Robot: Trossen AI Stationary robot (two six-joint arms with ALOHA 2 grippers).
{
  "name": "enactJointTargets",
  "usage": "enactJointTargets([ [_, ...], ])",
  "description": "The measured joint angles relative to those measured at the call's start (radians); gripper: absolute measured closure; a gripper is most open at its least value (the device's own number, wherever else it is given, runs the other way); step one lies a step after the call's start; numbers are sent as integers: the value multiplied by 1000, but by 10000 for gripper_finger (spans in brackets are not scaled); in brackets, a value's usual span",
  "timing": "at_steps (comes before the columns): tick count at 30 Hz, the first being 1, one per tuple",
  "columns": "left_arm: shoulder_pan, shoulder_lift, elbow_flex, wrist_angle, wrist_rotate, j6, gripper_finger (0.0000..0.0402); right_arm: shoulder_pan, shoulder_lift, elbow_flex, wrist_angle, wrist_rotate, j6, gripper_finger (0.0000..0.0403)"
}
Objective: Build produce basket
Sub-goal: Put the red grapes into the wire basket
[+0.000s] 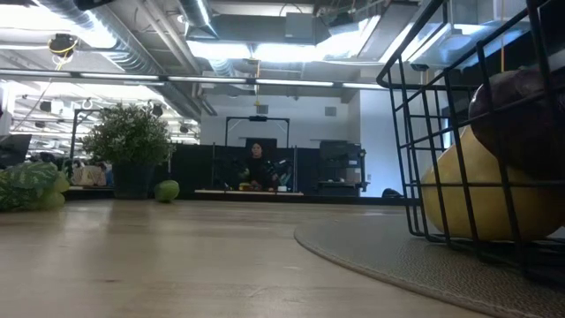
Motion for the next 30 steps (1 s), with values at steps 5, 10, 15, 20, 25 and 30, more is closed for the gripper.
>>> enactJointTargets([
  [5,0,0,0,0,-8,0,296,0,0,0,-48,54,-3,403],
  [10,0,0,0,0,-8,0,296,0,0,-20,-86,65,-5,403],
  [15,0,0,0,0,-8,0,296,-2,1,-94,-30,16,-70,403],
  [20,0,0,0,0,-8,0,296,-8,2,-131,15,-6,-107,402],
  [25,0,0,0,0,-8,0,296,-29,2,-131,-14,-33,-121,375],
  [30,0,0,0,0,-8,0,296,-55,2,-131,-33,-30,-186,330],
])
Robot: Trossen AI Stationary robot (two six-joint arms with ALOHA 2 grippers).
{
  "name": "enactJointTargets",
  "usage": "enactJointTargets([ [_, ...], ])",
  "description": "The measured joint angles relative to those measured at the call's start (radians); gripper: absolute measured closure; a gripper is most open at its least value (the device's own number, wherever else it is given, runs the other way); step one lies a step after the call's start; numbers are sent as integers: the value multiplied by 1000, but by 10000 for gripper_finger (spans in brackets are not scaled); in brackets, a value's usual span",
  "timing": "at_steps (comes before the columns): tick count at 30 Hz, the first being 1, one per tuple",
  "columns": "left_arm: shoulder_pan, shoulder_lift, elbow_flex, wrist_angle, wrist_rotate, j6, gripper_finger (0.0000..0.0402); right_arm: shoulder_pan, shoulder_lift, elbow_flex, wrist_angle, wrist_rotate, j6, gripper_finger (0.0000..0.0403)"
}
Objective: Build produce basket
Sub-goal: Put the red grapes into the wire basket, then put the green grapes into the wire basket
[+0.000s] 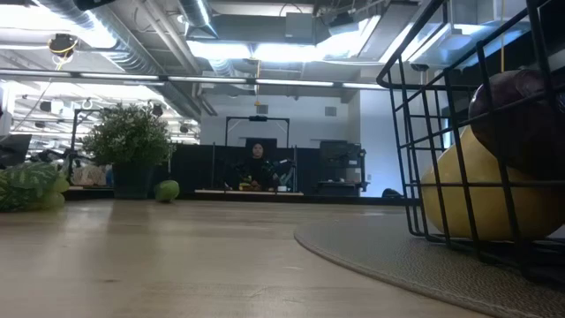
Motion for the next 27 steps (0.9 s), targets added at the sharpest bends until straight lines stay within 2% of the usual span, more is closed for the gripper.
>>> enactJointTargets([
  [8,0,0,0,0,0,0,296,-44,0,0,-59,7,-108,267],
  [12,0,0,0,0,0,-3,296,-55,0,0,-58,49,-142,257],
  [18,0,0,0,-40,-40,-87,296,-62,-5,41,-57,76,-160,259],
  [22,0,0,0,-120,-51,-240,296,-62,-5,115,-56,119,-163,259],
  [27,0,0,0,-240,-9,-550,296,-62,-5,231,-56,287,-174,259],
])
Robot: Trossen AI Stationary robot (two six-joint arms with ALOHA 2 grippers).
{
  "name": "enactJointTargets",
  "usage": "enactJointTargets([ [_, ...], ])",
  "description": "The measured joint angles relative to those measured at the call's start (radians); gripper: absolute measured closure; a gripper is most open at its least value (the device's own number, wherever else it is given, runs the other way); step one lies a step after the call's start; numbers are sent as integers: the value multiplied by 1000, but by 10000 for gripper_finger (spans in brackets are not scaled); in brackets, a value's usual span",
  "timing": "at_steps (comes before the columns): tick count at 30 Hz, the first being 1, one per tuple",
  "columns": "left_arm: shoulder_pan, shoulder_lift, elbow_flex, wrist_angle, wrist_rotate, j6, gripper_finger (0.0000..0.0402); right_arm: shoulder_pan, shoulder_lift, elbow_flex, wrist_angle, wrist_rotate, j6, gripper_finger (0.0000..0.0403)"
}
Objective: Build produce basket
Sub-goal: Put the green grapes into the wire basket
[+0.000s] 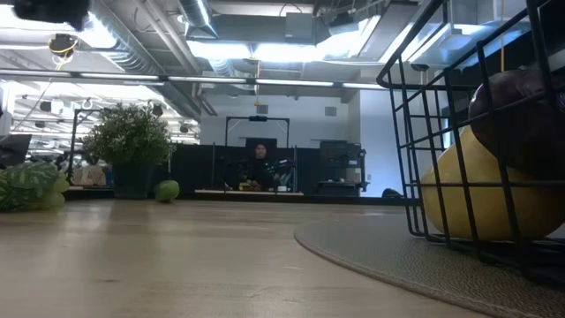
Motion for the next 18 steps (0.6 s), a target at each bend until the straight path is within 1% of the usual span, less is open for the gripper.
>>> enactJointTargets([
  [3,0,9,0,-91,53,-114,296,0,0,73,1,145,-43,259],
  [6,0,26,0,-206,99,-260,296,0,0,141,0,285,-94,259],
  [9,0,58,0,-255,119,-383,296,0,0,204,1,398,-146,260],
  [13,0,105,0,-236,135,-392,296,0,0,265,-1,482,-222,260],
  [18,0,203,0,-236,139,-404,296,0,-1,301,0,508,-300,260],
])
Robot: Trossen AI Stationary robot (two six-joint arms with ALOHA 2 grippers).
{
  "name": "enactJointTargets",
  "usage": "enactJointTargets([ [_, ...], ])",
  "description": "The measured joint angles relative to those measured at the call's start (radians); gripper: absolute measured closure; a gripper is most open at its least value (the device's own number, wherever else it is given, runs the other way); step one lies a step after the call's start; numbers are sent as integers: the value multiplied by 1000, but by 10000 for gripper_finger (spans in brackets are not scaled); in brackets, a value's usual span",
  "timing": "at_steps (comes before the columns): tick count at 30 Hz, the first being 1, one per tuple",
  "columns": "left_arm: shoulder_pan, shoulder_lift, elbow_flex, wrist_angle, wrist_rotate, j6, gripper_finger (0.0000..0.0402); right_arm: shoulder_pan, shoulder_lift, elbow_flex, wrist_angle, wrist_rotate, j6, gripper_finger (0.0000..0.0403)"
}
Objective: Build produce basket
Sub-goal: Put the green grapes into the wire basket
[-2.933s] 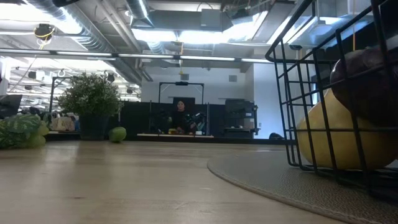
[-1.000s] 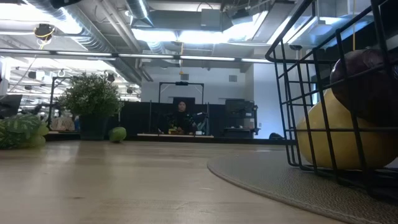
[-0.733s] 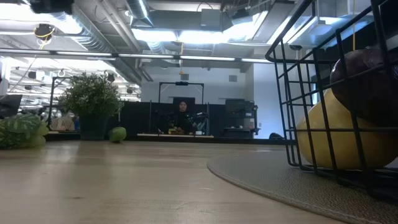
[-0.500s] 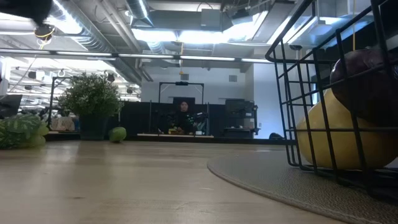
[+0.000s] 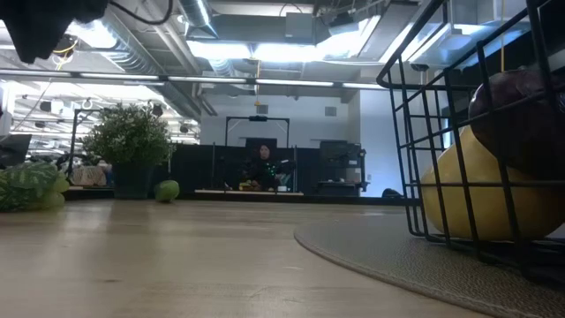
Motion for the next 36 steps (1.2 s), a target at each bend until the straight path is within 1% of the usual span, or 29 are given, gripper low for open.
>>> enactJointTargets([
  [3,13,56,0,-4,-7,-44,296,0,0,2,0,-1,-27,260],
  [5,36,103,-4,-13,-17,-16,296,0,0,2,0,-1,-28,260],
  [8,87,140,-51,-33,8,14,296,0,0,2,2,-2,-31,260],
  [12,169,144,-155,33,67,109,296,0,0,2,3,-2,-53,260],
  [15,222,144,-226,75,76,149,296,0,0,2,3,-3,-51,260],
  [20,285,144,-296,144,58,232,296,0,0,2,7,-4,-50,260],
  [24,324,144,-337,199,4,279,296,-1,0,2,7,-4,-51,260],
  [28,368,144,-368,242,-24,325,296,-2,0,2,7,-4,-51,260],
  [32,406,144,-404,253,-24,336,296,-2,0,2,7,-4,-51,260],
  [36,429,144,-429,310,-26,357,296,-2,0,2,7,-3,-51,260],
])
